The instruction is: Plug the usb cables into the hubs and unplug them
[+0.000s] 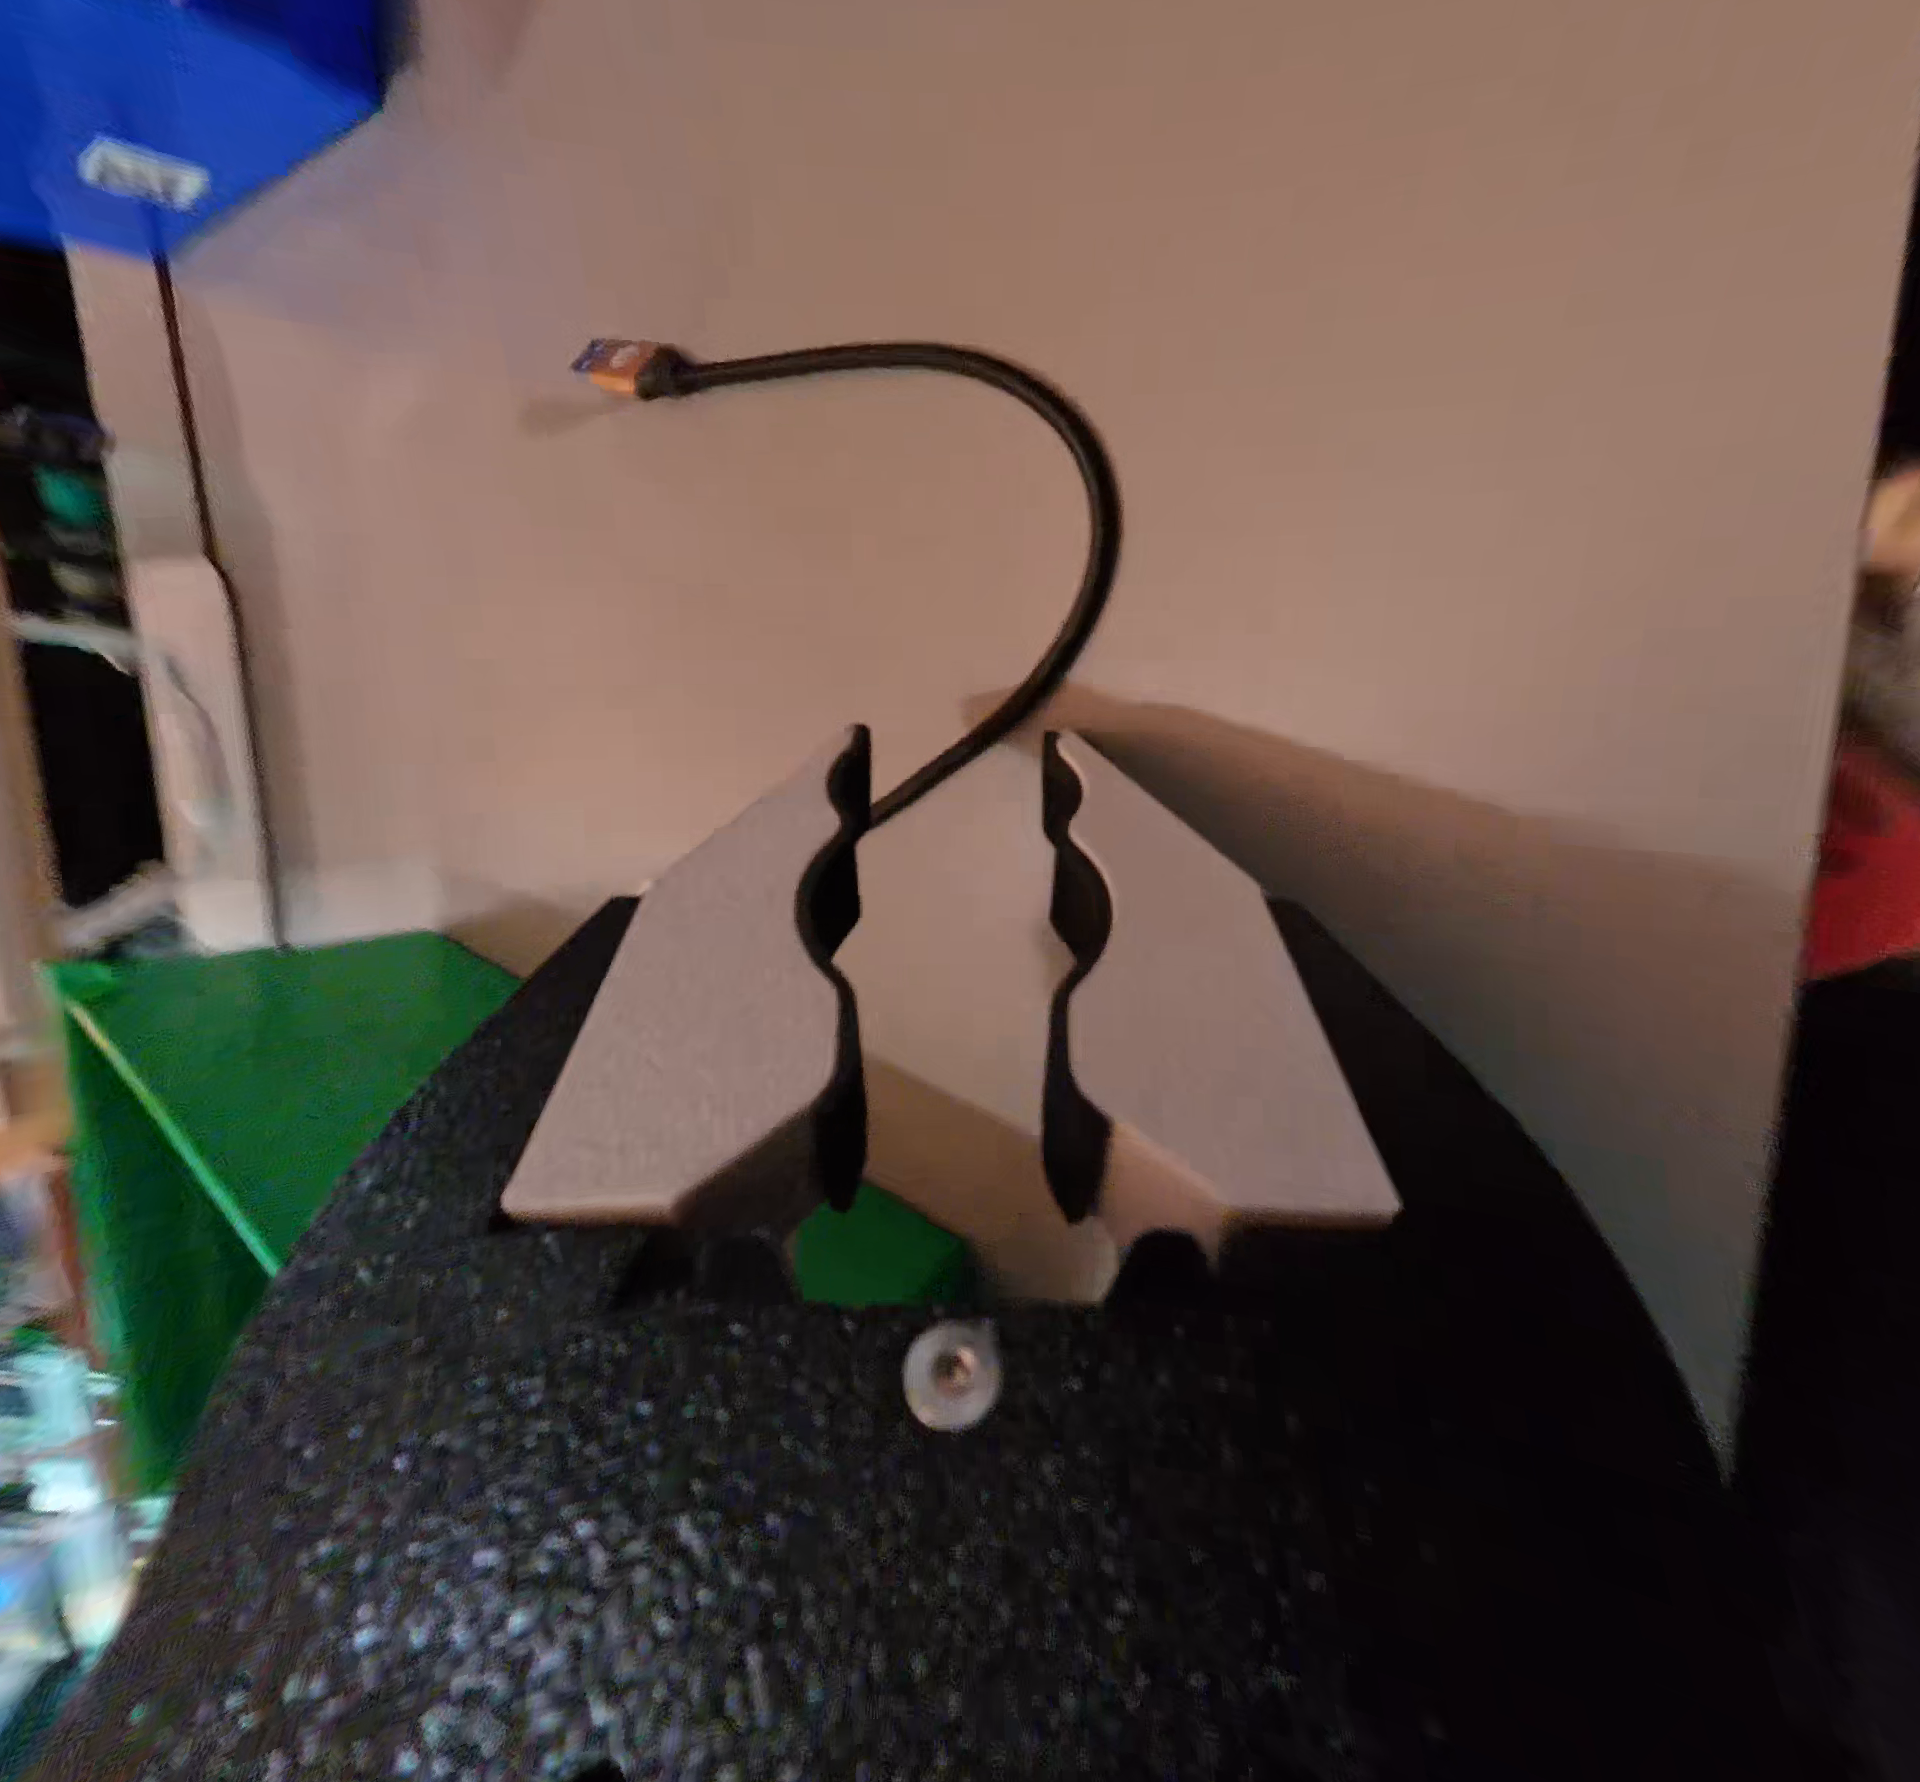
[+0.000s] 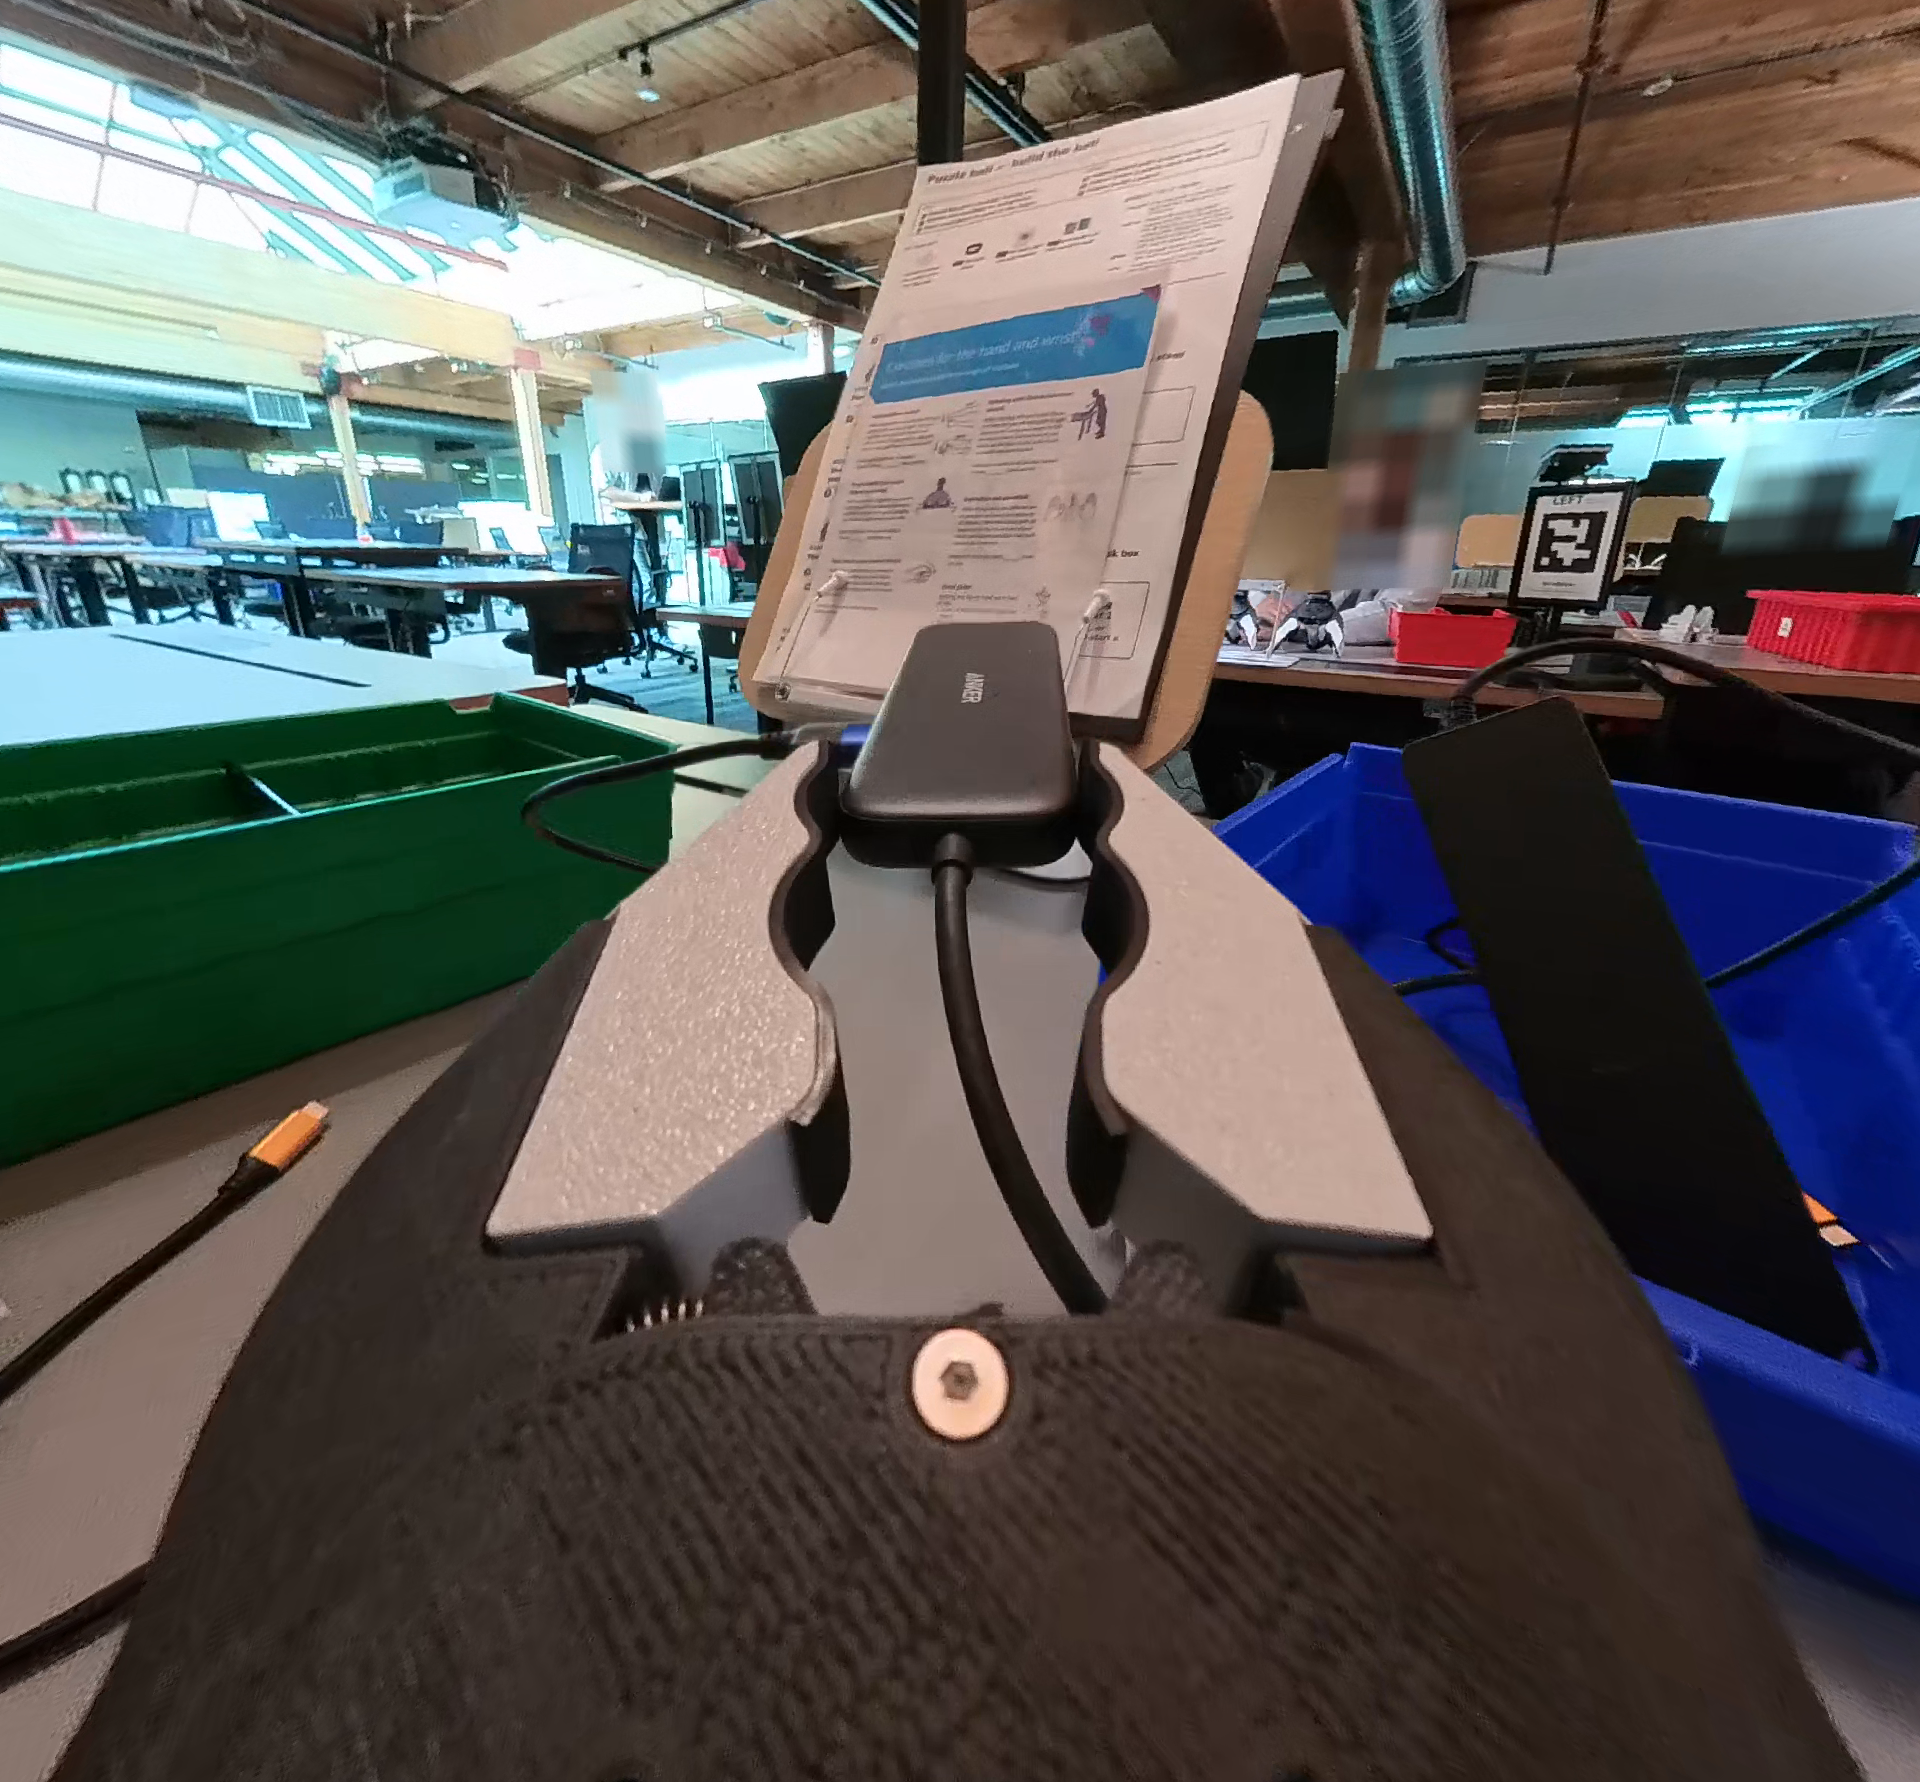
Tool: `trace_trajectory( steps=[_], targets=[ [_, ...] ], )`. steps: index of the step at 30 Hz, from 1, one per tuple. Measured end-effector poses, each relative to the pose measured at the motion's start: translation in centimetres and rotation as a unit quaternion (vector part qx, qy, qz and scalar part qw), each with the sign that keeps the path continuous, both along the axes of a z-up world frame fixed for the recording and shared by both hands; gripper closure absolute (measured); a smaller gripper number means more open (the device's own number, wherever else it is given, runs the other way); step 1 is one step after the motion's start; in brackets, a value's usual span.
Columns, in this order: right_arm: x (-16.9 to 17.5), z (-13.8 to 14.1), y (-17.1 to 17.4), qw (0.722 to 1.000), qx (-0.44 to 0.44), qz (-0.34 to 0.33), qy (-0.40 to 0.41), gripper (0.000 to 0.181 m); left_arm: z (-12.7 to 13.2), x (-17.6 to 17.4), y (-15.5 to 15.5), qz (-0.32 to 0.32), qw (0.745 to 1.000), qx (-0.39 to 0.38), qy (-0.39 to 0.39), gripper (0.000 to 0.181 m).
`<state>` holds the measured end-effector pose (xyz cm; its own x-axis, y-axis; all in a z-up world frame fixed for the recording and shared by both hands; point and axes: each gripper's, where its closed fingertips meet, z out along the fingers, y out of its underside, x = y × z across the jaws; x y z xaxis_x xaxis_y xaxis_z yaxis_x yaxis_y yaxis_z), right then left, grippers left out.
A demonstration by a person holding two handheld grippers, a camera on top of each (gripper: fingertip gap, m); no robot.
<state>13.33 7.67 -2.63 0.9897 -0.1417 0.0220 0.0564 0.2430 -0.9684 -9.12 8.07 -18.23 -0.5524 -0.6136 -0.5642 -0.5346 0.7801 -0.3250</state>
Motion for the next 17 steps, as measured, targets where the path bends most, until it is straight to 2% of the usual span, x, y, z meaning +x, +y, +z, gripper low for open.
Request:
trace_trajectory(
  steps=[2, 4, 6, 9, 12, 17],
  targets=[
    [-0.2, -0.1, 0.2, 1.000, -0.004, 0.000, -0.003, 0.135, 0.9, 0.7, -1.5, 0.056, 0.994, -0.097, -0.012, 0.149],
    [-0.4, -0.2, 0.4, 1.000, -0.004, 0.004, 0.000, 0.135, 2.0, 2.3, -3.2, 0.104, 0.974, -0.197, -0.032, 0.149],
    [-0.6, -0.3, 0.6, 1.000, -0.007, 0.005, -0.001, 0.135, 2.7, 4.3, -3.3, 0.154, 0.957, -0.241, -0.056, 0.149],
    [-0.7, -0.5, 0.7, 1.000, -0.014, 0.004, -0.008, 0.135, 2.9, 7.7, -1.4, 0.212, 0.941, -0.243, -0.099, 0.149],
    [-0.6, -0.6, 0.7, 1.000, -0.019, 0.000, -0.011, 0.135, 2.0, 10.2, 0.0, 0.240, 0.940, -0.220, -0.104, 0.152],
    [-0.3, -0.6, 0.7, 1.000, -0.016, 0.001, 0.000, 0.135, -0.7, 11.1, 1.1, 0.283, 0.939, -0.185, -0.068, 0.155]
  ],
)
